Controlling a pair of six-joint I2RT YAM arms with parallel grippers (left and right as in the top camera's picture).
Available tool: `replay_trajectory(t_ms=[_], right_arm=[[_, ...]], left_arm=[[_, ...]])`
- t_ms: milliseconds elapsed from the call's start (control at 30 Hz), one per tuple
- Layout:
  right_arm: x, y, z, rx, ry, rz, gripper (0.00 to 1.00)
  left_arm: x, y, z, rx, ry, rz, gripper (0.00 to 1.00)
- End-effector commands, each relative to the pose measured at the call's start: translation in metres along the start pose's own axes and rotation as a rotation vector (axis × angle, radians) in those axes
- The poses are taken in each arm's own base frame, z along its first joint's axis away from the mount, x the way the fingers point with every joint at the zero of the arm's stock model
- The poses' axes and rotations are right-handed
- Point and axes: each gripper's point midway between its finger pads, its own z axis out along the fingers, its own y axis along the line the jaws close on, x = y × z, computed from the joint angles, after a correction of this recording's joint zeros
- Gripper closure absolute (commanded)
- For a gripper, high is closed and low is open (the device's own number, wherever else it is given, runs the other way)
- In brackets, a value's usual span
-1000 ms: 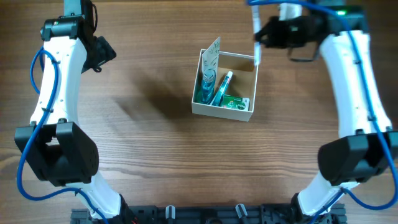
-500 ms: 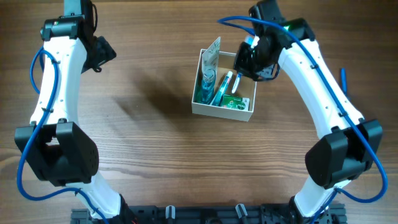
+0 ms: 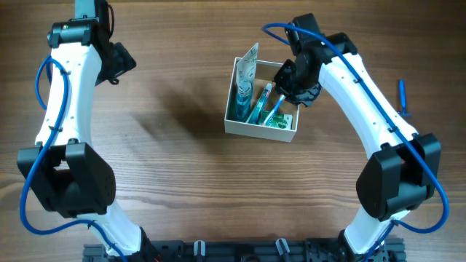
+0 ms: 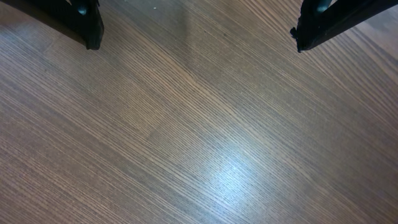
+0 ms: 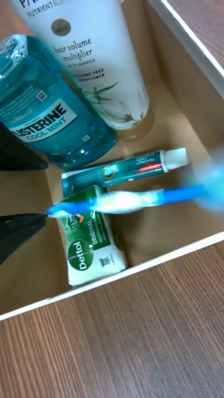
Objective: Pack container
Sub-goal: 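Carry the toothbrush into the box and lower it, then release the toothbrush and move the right gripper over the blue razor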
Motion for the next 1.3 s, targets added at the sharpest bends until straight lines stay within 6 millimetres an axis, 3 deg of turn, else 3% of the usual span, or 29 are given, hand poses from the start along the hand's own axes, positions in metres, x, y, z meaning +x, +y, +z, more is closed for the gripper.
replay_trajectory(t_ms=[0,200,367,433,567,667,733,800,933,1067,1267], right_arm=[[-0.001,-0.002,0.006,0.019,-0.005,0.019,0.76],[-0.009,-0.002,0.005,0.022,-0.042,0.017,0.75],[-0.05,-0.028,-0.02,0.069,-0.179,0.017,0.7],[-0.069,-0.042,-0.037,0.066,-0.219,-0.024,0.6],[-0.11,-0.087,-0.069,0.09,-0.283,-0.162,0.2],[-0.137,-0.13,-0.086,0.133,-0.313,-0.218,0.04],[-0.159,-0.177,-0.097,0.179,-0.323,-0.217,0.0],[-0.173,-0.21,-0.101,0.203,-0.325,-0.191,0.0],[-0.19,-0.262,-0.103,0.201,-0.318,-0.203,0.0],[-0.208,-0.294,-0.099,0.186,-0.329,-0.291,0.0],[-0.23,-0.311,-0.073,0.186,-0.325,-0.365,0.0]], left_arm=[[-0.001,0.002,0.002,-0.011,-0.001,-0.005,0.0],[-0.001,0.002,0.002,-0.011,-0.001,-0.005,0.0],[-0.001,0.002,0.002,-0.011,-0.001,-0.005,0.0],[-0.001,0.002,0.002,-0.011,-0.001,-0.005,0.0],[-0.001,0.002,0.002,-0.011,-0.001,-0.005,0.0],[-0.001,0.002,0.002,-0.011,-0.001,-0.005,0.0],[-0.001,0.002,0.002,-0.011,-0.001,-0.005,0.0],[-0.001,0.002,0.002,-0.011,-0.001,-0.005,0.0],[-0.001,0.002,0.002,-0.011,-0.001,-0.005,0.0],[-0.001,0.002,0.002,-0.011,-0.001,-0.005,0.0],[-0.001,0.002,0.002,-0.011,-0.001,-0.005,0.0]])
